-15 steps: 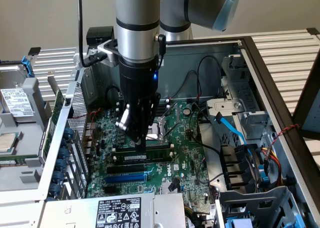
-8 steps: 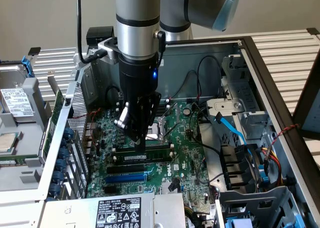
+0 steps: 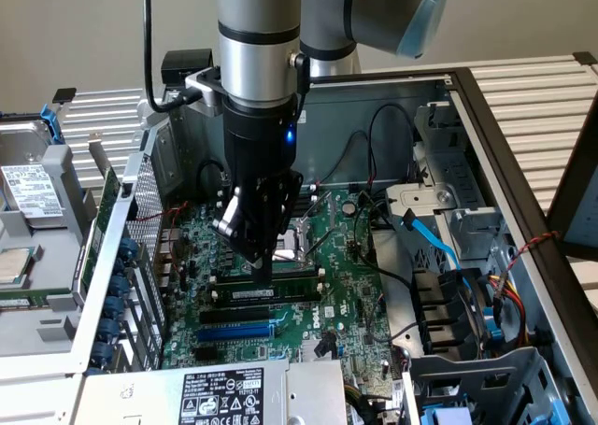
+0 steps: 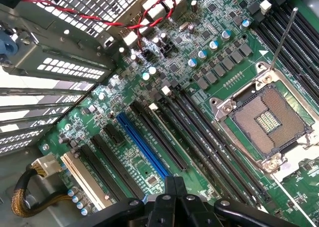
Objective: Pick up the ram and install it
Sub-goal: 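Press down the ram until it locks into place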
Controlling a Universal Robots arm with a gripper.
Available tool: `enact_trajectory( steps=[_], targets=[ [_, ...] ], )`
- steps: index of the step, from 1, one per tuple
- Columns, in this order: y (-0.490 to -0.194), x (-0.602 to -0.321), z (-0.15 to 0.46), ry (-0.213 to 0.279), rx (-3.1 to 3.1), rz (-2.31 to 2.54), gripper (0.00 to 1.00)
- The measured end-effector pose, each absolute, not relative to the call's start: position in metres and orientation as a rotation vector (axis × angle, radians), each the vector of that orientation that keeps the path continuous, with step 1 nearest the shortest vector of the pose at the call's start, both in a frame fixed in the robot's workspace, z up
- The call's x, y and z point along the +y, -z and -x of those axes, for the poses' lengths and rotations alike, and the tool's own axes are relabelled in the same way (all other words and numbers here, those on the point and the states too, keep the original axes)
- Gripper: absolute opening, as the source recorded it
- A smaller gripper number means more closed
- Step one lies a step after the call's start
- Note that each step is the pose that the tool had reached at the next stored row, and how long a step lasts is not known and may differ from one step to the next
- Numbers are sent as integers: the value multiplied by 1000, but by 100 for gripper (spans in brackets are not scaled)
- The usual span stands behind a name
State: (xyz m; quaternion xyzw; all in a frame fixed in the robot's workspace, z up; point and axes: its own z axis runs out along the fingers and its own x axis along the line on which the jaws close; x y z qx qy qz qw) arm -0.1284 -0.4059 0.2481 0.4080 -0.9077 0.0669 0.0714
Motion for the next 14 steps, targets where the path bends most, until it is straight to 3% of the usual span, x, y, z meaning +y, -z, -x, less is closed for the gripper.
enact_trajectory(
  steps=[14],
  targets=[
    [-248,-405,128,-205,-2729,-1226,10]
  ],
)
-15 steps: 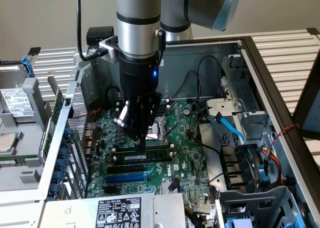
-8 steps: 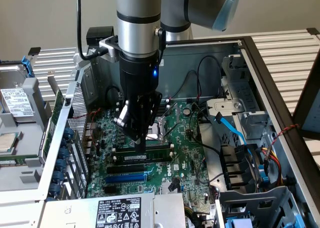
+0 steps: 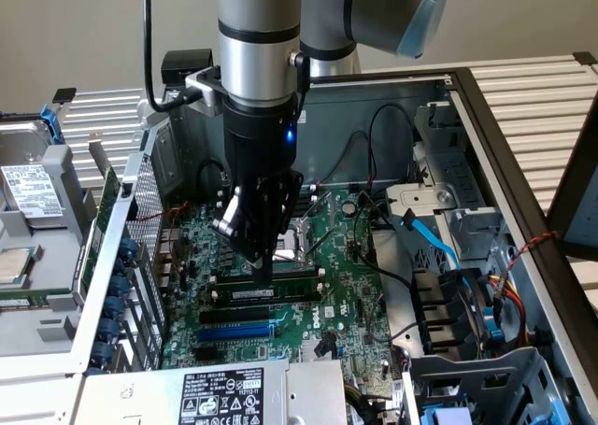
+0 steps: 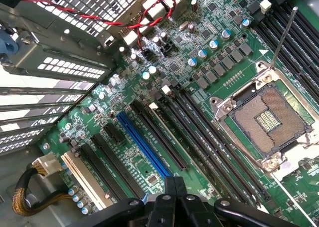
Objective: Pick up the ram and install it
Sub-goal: 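Press down the ram until it locks into place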
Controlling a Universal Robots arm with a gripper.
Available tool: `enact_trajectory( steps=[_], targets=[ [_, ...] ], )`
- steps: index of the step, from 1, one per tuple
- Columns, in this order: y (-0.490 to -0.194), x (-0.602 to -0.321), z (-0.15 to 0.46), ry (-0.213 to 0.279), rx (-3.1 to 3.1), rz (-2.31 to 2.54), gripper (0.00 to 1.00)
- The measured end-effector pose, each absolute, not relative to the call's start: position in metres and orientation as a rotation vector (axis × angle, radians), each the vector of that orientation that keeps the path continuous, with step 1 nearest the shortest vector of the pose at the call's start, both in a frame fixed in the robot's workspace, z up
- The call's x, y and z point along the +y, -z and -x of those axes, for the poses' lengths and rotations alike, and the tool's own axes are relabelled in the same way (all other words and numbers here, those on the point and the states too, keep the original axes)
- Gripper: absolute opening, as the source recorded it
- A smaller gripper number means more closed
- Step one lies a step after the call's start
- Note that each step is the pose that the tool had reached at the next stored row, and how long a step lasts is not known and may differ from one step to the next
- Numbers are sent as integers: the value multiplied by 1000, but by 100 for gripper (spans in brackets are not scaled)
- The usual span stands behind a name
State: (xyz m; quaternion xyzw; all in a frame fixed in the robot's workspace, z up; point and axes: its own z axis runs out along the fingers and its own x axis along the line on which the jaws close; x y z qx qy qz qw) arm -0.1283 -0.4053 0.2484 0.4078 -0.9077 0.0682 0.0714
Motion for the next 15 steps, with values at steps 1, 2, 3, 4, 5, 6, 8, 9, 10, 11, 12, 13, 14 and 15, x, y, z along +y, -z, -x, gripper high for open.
enact_trajectory(
  steps=[1,2,3,4,5,6,8,9,10,11,12,13,14,15],
  targets=[
    [-249,-405,128,-205,-2729,-1226,10],
    [-250,-405,128,-205,-2729,-1226,10],
    [-251,-405,128,-205,-2729,-1225,10],
    [-252,-405,128,-205,-2730,-1224,10],
    [-252,-405,128,-206,-2732,-1222,10],
    [-252,-405,128,-206,-2734,-1219,10],
    [-252,-405,128,-209,-2739,-1215,10],
    [-252,-405,127,-210,-2742,-1213,10],
    [-252,-404,127,-210,-2744,-1212,10],
    [-253,-404,126,-211,-2746,-1210,10],
    [-253,-404,126,-212,-2748,-1207,10],
    [-253,-404,126,-213,-2751,-1206,10],
    [-253,-404,126,-213,-2752,-1206,10],
    [-252,-404,126,-213,-2752,-1206,10]
  ],
)
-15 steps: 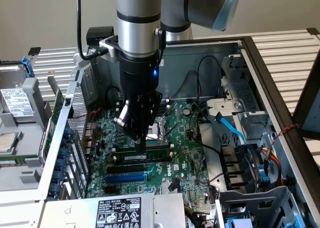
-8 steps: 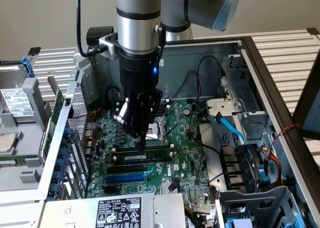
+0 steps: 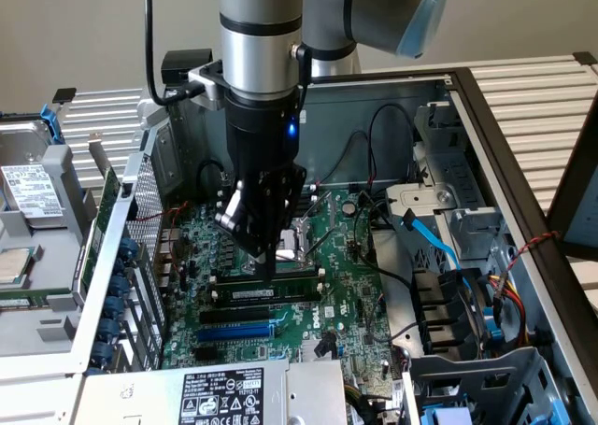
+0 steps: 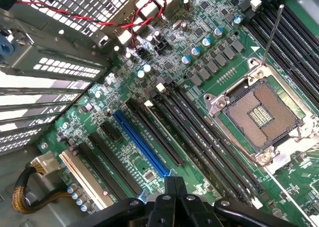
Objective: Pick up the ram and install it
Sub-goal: 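Press down the ram until it locks into place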
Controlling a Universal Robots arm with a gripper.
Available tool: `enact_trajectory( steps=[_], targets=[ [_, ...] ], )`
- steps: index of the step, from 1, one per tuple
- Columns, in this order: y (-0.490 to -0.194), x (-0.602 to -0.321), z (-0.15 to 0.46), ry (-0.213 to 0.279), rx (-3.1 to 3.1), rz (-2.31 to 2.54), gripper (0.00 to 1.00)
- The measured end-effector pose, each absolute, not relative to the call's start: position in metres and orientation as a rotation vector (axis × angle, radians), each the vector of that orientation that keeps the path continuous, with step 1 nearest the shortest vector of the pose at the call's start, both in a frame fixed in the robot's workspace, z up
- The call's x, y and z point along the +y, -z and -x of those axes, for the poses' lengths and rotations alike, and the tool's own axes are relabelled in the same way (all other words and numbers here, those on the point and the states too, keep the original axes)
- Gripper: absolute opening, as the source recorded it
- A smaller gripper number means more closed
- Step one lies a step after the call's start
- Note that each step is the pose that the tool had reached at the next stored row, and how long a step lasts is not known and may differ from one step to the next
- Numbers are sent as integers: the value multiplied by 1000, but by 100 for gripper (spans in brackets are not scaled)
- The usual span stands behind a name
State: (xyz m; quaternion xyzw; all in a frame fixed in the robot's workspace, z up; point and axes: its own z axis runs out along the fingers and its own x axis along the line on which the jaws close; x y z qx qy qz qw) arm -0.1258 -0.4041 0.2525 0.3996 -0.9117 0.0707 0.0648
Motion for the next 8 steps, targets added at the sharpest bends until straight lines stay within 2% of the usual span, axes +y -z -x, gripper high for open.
enact_trajectory(
  steps=[8],
  targets=[
    [-253,-400,123,-215,-2765,-1180,10]
  ],
)
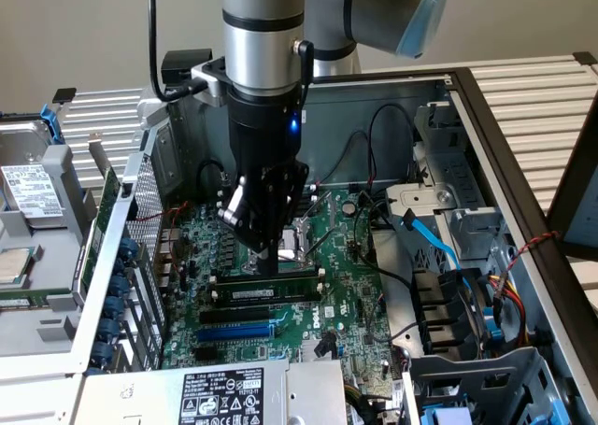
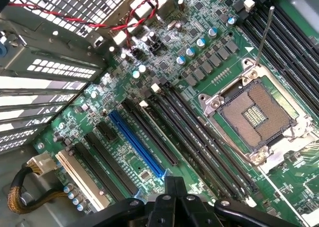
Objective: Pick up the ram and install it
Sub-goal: 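Press down the ram until it locks into place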
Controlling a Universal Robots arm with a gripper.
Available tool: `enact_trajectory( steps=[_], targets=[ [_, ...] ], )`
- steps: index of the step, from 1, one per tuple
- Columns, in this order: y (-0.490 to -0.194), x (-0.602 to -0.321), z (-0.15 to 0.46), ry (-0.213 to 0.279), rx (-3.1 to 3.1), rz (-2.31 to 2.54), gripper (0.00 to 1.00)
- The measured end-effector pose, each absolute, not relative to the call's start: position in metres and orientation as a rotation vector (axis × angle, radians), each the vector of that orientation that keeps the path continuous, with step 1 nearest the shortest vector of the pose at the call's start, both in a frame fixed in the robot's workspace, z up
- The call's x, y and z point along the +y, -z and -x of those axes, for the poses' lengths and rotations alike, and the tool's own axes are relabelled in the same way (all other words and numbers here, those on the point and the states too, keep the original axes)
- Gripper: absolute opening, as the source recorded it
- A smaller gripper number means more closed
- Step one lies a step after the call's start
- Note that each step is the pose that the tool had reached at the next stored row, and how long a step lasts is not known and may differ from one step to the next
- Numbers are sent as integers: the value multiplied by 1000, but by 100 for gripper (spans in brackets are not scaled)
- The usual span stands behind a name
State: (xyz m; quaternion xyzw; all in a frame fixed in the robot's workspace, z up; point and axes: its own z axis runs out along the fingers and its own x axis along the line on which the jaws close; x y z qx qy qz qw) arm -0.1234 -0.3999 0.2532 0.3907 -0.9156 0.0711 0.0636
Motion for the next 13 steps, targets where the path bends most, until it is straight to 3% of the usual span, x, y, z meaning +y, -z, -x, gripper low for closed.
enact_trajectory(
  steps=[13],
  targets=[
    [-253,-400,123,-201,-2830,-993,10]
  ],
)
